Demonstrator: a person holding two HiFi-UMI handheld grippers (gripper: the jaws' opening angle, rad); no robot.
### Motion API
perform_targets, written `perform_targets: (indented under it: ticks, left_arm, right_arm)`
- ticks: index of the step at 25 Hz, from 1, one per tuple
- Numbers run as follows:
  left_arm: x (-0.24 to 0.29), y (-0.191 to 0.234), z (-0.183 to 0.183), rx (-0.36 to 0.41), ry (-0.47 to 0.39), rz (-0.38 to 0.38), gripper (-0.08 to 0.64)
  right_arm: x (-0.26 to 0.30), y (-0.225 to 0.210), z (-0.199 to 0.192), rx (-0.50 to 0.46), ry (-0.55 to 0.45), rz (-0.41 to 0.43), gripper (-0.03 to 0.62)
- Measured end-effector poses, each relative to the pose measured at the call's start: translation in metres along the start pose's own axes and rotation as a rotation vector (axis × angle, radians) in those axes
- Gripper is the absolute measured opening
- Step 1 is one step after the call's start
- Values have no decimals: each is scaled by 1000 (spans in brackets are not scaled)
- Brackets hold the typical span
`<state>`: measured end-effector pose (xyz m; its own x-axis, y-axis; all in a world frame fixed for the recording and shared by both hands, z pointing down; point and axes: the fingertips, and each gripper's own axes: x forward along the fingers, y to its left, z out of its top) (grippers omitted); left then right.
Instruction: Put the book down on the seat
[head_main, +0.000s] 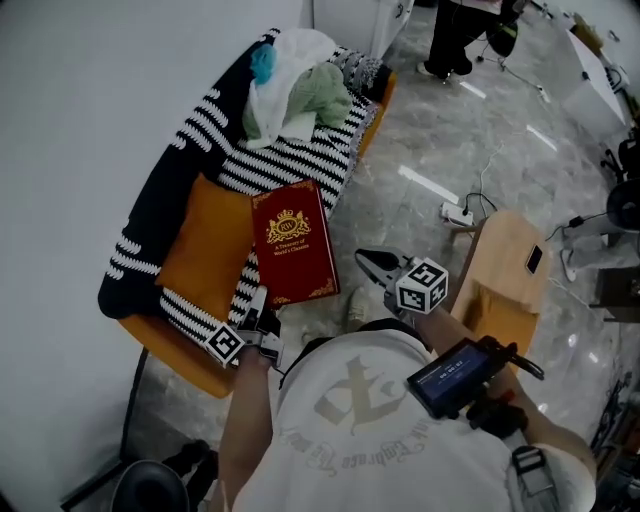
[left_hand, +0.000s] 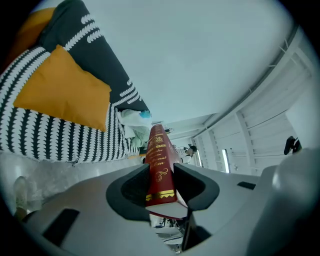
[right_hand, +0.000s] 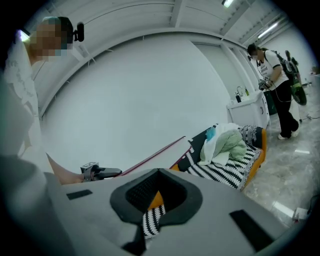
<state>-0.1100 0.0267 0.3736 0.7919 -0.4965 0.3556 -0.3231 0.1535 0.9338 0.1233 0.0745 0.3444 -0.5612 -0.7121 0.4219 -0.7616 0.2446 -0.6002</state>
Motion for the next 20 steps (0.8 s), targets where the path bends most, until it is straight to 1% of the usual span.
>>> perform_targets:
  ticks: [2,4,6,9,15,18,20]
  left_arm:
    - [3,5,-5,-15,-17,-4,158]
    - [1,9,-9,-24,-31,17,158]
    - [-1,7,-10,-28,-40,20,158]
    - [-5,6,-5,-5,-49,25,158]
    - [-4,21,-9,-48,-115,7,158]
    - [-1,23,-11,-63,-129,-10,158]
    - [-3,27,-14,-70,-133,7,158]
  right_arm:
    - [2,-2,-1,-10,-4,7,14]
    - [3,-3,0,-18,-3,17,14]
    - [3,-1,2,-25,1,24,14]
    - [9,5,6,-36,6,35,14]
    - [14,-1,0,-78,11,66,14]
    - [14,-5,-2,-83,12,66,14]
    - [12,-7,-6,-76,13,66,14]
